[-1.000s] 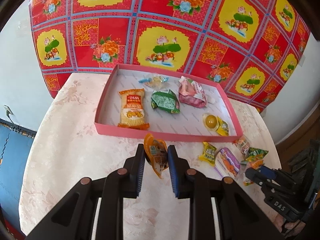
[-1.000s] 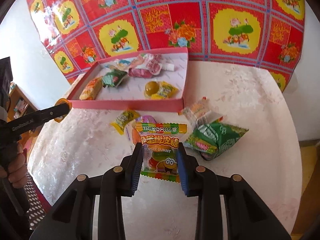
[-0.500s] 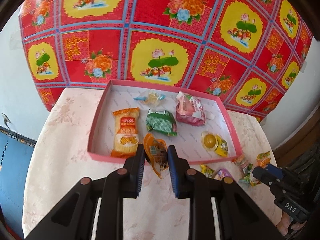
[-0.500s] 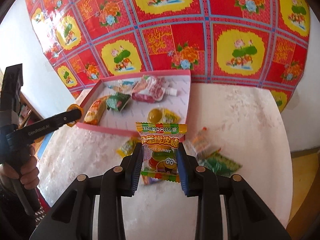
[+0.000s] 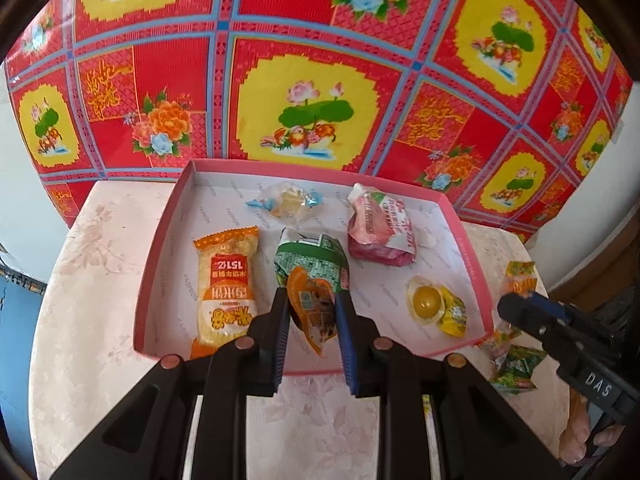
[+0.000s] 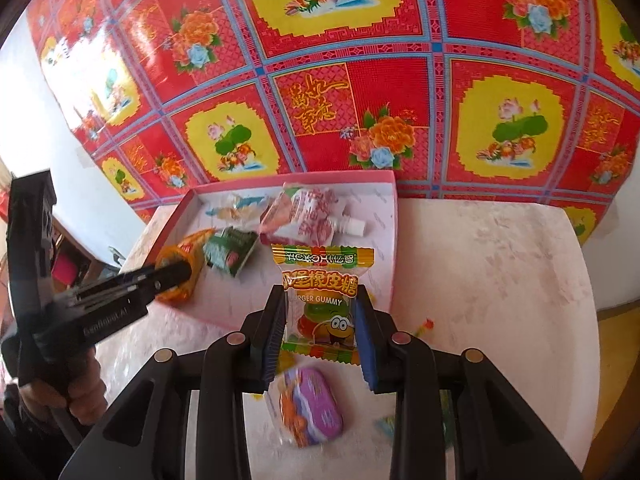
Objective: Organize snacks
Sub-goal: 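Carry the orange jelly in the left gripper into the box while the right carries the gummy pack there, then open the left gripper to drop the orange jelly while the right releases the gummy pack, then withdraw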
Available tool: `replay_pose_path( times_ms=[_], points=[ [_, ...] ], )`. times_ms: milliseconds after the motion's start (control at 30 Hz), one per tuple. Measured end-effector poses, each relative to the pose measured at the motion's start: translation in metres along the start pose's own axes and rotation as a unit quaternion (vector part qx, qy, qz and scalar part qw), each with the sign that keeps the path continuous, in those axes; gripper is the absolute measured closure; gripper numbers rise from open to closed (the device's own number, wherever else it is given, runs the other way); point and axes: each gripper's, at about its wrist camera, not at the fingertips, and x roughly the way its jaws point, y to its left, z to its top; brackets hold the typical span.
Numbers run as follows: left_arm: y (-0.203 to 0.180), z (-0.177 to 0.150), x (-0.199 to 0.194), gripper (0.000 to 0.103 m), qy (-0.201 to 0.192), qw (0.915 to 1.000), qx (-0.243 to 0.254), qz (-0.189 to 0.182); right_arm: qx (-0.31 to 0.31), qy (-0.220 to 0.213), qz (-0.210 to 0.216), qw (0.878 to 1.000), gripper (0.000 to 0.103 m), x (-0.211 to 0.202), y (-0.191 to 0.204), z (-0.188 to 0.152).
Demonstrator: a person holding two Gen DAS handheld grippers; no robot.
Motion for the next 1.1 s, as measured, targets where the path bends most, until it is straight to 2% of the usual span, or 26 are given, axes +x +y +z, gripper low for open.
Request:
replay_pose_path(
  times_ms=[400,900,1100],
  points=[
    [0.006,-0.004,0.041,0.080,0.034,0.9994,0.003,0.004,0.020,0.026,-0.015,0.999,0.070,0.043,-0.012,0.012],
    [0.010,0.013,0.061,0.081,0.022,0.9997,0.008,0.008,0.021,0.037,-0.031,0.999,0.070,0.070,-0.011,0.019],
    [0.008,0.017,0.062,0.081,0.024,0.9995,0.015,0.012,0.019,0.037,-0.022,0.999,0.069,0.072,-0.007,0.020]
  ],
)
